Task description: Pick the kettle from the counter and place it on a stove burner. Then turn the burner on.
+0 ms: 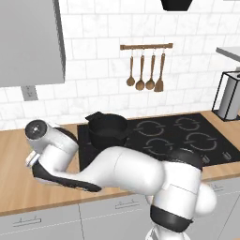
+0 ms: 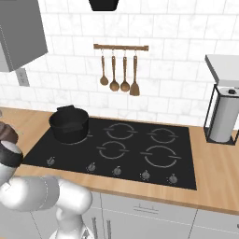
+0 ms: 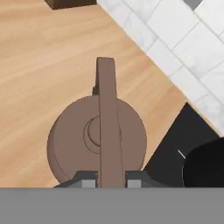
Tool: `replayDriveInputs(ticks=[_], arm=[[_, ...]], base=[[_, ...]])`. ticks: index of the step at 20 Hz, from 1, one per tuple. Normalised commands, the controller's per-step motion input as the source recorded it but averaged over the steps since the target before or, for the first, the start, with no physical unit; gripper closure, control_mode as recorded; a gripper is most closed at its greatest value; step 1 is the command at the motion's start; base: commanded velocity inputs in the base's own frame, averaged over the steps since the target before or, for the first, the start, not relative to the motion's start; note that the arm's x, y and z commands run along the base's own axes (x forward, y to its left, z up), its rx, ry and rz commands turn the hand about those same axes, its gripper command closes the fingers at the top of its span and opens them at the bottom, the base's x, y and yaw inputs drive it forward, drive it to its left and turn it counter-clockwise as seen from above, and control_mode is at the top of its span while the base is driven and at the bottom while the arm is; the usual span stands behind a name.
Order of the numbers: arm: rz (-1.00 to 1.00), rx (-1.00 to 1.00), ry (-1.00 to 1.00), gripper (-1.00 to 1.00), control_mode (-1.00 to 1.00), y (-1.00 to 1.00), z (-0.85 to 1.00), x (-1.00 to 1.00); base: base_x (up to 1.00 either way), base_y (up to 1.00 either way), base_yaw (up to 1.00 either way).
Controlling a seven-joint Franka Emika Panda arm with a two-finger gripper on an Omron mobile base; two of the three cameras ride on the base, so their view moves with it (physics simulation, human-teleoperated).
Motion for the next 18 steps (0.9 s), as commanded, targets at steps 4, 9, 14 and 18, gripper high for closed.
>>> replayDriveInputs(ticks=[4,9,14,18], arm=[[0.0,0.0,-0.88,1.0,-1.0,-0.84,0.61,-0.62],[-0.06,0.0,-0.63,1.0,-1.0,-1.0,0.6,-0.29],[-0.14,0.05,-0.31,1.0,-1.0,-1.0,0.83,0.0],[-0.23,0.13,-0.02,1.0,-1.0,-1.0,0.7,0.0]], base=[[0.0,0.0,0.0],[0.0,0.0,0.0],[0.0,0.0,0.0],[0.0,0.0,0.0]])
